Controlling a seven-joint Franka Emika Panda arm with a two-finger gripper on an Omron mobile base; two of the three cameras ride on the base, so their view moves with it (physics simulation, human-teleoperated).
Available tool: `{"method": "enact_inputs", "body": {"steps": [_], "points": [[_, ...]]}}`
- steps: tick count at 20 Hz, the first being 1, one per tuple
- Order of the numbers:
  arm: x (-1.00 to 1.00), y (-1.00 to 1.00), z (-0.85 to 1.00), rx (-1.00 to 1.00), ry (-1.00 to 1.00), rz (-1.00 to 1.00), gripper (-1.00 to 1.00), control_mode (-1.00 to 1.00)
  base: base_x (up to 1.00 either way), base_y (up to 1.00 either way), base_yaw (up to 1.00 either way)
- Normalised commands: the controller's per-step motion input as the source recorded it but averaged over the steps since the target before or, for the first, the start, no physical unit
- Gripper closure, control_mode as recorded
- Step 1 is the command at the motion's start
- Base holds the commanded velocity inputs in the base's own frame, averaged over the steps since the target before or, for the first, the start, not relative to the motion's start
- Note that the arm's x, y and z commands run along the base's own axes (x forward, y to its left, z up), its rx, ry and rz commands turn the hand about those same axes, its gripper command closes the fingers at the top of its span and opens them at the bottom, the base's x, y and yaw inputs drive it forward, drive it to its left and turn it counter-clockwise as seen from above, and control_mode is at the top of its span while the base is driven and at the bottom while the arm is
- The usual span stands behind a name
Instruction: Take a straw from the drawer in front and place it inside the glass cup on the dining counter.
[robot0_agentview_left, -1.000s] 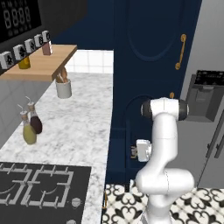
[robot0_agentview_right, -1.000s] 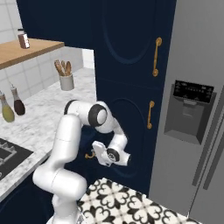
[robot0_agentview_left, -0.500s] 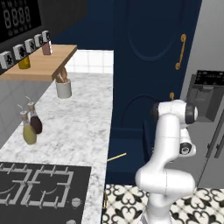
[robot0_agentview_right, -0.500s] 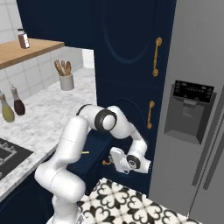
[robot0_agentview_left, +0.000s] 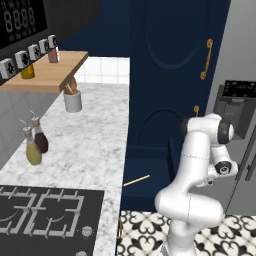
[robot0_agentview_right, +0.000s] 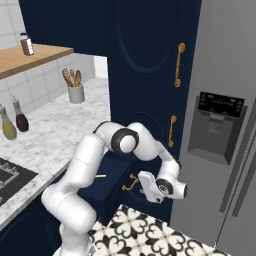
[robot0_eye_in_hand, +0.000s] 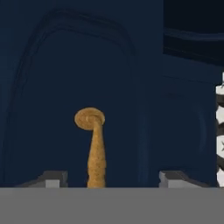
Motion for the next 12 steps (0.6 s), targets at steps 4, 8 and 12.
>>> {"method": "enact_inputs", "body": {"steps": [4,8,12], "points": [[-0.6,-0.31,0.96,-0.15,-0.02,-0.03,-1.0,-1.0,0.0,0.0,0.0],[-0.52,0.27,1.0,-0.23,-0.06,0.0,-1.0,-1.0,0.0,0.0,0.0],[-0.23,0.81,1.0,-0.32,0.01,0.0,-1.0,-1.0,0.0,0.0,0.0]]}}
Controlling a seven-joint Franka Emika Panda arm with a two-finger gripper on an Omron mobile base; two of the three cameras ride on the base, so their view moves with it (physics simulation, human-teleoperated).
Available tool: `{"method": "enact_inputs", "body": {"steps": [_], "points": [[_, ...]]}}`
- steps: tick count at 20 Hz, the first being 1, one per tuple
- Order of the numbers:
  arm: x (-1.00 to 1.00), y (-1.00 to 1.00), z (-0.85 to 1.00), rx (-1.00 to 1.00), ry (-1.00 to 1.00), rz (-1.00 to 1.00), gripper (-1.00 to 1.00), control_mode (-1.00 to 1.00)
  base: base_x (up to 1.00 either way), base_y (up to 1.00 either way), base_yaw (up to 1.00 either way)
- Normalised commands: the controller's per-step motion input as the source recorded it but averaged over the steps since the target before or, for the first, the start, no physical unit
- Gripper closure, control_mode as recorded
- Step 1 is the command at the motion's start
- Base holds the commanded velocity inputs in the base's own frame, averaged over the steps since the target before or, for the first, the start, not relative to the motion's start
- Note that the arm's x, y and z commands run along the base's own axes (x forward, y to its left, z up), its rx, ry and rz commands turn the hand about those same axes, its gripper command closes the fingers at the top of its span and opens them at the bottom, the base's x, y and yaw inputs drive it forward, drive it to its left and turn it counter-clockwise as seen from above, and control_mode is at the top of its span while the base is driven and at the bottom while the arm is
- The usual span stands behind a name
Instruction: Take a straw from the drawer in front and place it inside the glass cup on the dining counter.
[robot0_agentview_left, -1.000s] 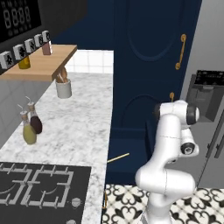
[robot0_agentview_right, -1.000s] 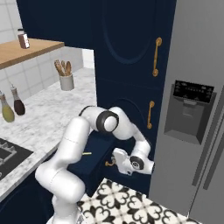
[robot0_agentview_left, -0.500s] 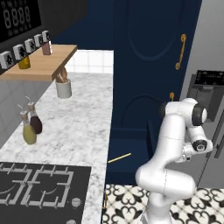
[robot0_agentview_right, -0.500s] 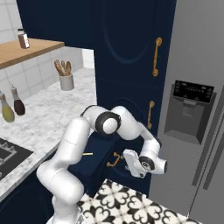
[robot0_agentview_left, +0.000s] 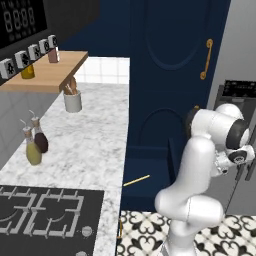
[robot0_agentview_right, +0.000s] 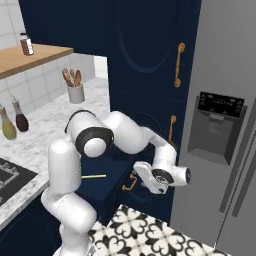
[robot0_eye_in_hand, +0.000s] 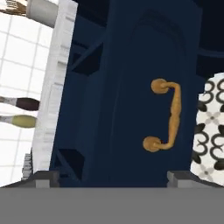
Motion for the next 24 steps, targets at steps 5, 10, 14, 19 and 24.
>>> {"method": "enact_inputs", "body": {"steps": [5,10,14,19,24], "points": [[0.0,1.0,0.98,-0.36,0.15,0.0,-1.0,-1.0,0.0,0.0,0.0],[0.06,0.99,0.48,-0.33,0.25,-0.01,-1.0,-1.0,0.0,0.0,0.0],[0.2,0.82,-0.09,-0.34,0.35,-0.03,-1.0,-1.0,0.0,0.0,0.0],[0.21,0.6,-0.3,-0.31,0.32,-0.03,-1.0,-1.0,0.0,0.0,0.0],[0.22,0.21,-0.43,-0.24,0.28,-0.02,-1.0,-1.0,0.0,0.0,0.0]]}}
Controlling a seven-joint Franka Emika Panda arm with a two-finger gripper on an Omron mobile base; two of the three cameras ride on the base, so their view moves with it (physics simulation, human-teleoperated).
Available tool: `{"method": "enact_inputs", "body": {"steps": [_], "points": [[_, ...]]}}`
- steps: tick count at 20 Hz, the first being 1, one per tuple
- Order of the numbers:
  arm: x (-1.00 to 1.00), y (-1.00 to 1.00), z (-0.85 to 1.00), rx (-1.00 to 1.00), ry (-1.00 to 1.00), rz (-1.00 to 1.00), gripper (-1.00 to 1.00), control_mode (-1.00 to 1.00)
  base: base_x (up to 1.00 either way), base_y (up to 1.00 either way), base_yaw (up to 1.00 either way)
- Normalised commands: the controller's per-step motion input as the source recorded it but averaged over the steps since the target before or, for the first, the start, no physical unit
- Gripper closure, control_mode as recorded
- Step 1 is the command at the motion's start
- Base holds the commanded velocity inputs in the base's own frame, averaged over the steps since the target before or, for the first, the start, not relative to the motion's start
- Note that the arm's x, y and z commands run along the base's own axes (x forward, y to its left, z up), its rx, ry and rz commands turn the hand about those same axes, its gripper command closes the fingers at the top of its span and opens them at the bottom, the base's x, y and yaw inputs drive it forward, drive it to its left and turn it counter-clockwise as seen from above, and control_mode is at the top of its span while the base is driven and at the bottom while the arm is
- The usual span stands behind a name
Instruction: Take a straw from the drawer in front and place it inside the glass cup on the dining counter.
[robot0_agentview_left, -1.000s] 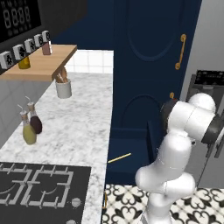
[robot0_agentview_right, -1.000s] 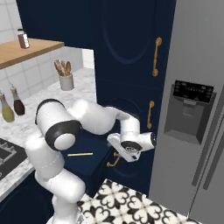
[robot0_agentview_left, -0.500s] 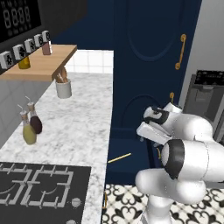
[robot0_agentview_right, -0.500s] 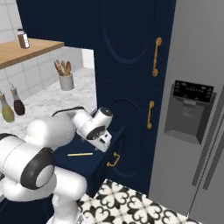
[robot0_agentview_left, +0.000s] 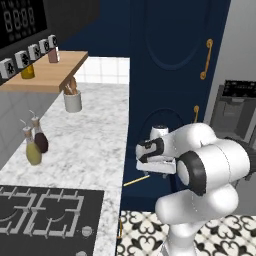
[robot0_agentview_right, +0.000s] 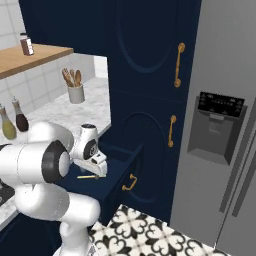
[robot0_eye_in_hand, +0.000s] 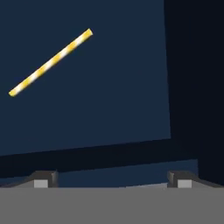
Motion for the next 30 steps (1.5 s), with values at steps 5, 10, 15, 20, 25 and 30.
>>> {"method": "enact_inputs", "body": {"steps": [5,10,15,20,25,30], "points": [[0.08,-0.07,-0.47,-0.1,0.23,-0.01,-1.0,-1.0,0.0,0.0,0.0],[0.0,-0.36,-0.42,-0.01,0.13,0.0,-1.0,-1.0,0.0,0.0,0.0],[0.0,-0.53,-0.33,0.0,0.02,0.0,-1.0,-1.0,0.0,0.0,0.0],[-0.02,-0.73,-0.17,0.0,0.0,-0.01,-1.0,-1.0,0.0,0.0,0.0],[-0.21,-0.99,0.03,-0.01,-0.06,-0.02,-1.0,-1.0,0.0,0.0,0.0],[-0.17,-0.35,0.43,0.0,-0.12,-0.02,-1.0,-1.0,0.0,0.0,0.0]]}}
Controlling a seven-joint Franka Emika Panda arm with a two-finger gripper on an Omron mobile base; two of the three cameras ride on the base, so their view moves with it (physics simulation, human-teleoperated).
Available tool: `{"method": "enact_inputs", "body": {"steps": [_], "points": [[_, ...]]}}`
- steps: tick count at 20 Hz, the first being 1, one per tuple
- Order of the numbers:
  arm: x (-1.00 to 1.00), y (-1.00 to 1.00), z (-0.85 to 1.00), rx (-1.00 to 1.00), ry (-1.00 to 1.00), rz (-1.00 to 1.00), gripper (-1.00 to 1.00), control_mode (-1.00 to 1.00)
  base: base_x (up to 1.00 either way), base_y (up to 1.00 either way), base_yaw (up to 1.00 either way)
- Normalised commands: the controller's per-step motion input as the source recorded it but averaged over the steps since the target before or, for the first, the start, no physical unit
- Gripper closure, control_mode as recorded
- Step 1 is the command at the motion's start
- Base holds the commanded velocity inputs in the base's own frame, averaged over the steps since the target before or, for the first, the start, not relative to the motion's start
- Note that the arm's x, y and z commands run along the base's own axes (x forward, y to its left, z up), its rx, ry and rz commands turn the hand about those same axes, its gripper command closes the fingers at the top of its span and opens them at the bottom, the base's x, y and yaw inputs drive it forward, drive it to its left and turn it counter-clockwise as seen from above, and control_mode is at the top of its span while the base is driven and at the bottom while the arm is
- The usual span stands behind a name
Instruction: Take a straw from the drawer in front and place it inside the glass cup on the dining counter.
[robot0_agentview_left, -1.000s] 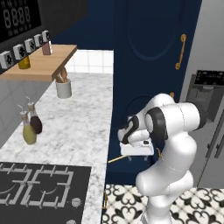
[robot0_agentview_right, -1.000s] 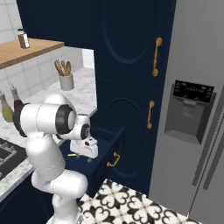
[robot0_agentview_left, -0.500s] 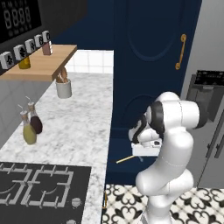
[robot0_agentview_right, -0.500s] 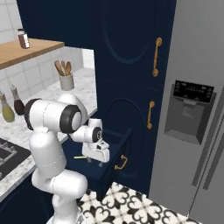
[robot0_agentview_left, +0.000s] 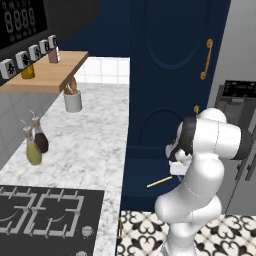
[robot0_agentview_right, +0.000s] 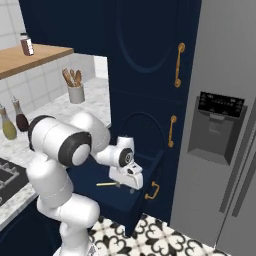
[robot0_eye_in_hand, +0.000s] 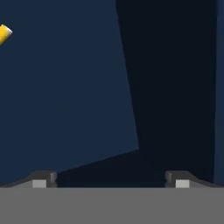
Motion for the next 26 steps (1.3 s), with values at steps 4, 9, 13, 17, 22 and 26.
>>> {"method": "enact_inputs", "body": {"steps": [4,9,13,17,22,26], "points": [[0.0,0.82,0.51,0.0,-0.1,-0.1,-1.0,-1.0,0.0,0.0,0.0],[0.16,0.62,0.07,0.0,-0.04,-0.13,-1.0,-1.0,0.0,0.0,0.0],[0.45,0.17,-0.16,-0.04,0.0,-0.2,-1.0,-1.0,0.0,0.0,0.0],[0.63,0.0,-0.26,-0.03,0.0,-0.19,-1.0,-1.0,0.0,0.0,0.0],[0.48,0.0,-0.38,-0.02,0.0,-0.19,-1.0,-1.0,0.0,0.0,0.0],[0.4,-0.01,-0.35,-0.01,0.0,-0.16,-1.0,-1.0,0.0,0.0,0.0]]}}
